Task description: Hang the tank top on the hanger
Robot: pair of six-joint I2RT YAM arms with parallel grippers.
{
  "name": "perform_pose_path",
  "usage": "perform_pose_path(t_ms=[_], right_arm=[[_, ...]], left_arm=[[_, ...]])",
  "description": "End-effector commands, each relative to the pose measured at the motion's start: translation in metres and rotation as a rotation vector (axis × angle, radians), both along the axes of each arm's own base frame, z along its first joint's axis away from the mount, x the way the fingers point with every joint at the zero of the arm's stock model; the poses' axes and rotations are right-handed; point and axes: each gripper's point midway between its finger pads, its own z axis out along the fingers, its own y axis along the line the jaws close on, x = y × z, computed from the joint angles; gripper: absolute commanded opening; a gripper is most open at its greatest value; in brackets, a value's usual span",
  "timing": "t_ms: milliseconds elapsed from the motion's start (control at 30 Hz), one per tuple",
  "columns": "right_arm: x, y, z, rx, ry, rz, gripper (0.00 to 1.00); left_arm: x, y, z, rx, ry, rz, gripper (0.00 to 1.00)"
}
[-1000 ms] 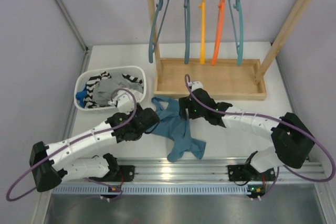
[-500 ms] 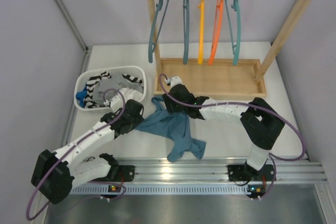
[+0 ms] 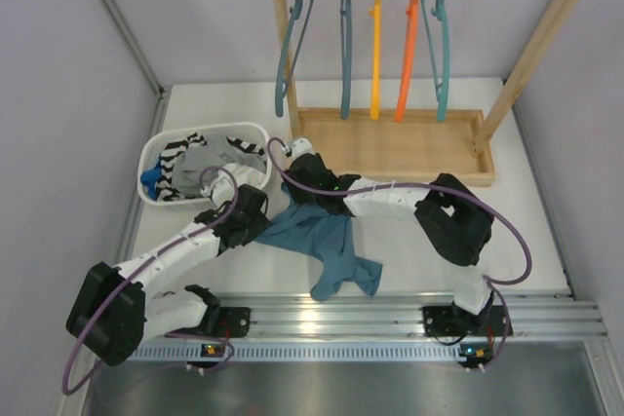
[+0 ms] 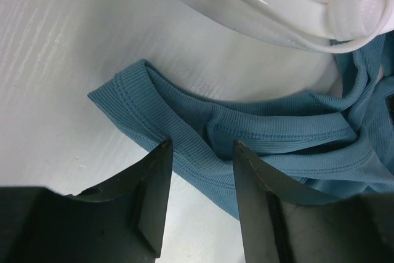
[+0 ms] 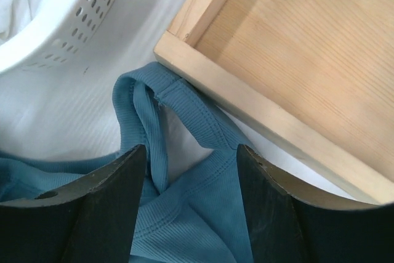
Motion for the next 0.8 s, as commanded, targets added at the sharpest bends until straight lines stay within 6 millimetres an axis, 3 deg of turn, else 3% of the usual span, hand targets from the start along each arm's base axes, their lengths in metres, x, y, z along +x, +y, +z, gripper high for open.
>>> perform_pose_path(t_ms=[0, 133, 267, 367, 433, 700, 767], right_arm=[[0.008, 0.011, 0.011, 0.013, -0.045, -0.026, 0.6], [0.012, 0.008, 0.007, -0.005, -0.054, -0.047, 0.58], [0.015, 0.008, 0.003, -0.016, -0.065, -0.059, 0.57], [0.016, 0.008, -0.001, -0.021, -0.066, -0.062, 0.53], [0.017, 0.008, -0.001, -0.018, -0.067, -0.07, 0.46], [0.015, 0.006, 0.004, -0.007, -0.07, -0.078, 0.1], [0.014, 0.005, 0.007, -0.004, -0.075, -0.08, 0.05]], left_arm=[[0.01, -0.004, 0.003, -0.02, -0.047, -0.011, 0.48], [0.01, -0.003, 0.0, -0.01, -0.044, -0.016, 0.41], [0.009, -0.001, -0.003, 0.004, -0.042, -0.028, 0.28], [0.008, 0.0, -0.005, 0.02, -0.037, -0.04, 0.12], [0.009, 0.0, -0.001, 0.026, -0.041, -0.054, 0.01], [0.007, -0.002, 0.019, 0.06, -0.029, -0.13, 0.0], [0.005, -0.002, 0.021, 0.058, -0.027, -0.139, 0.14]])
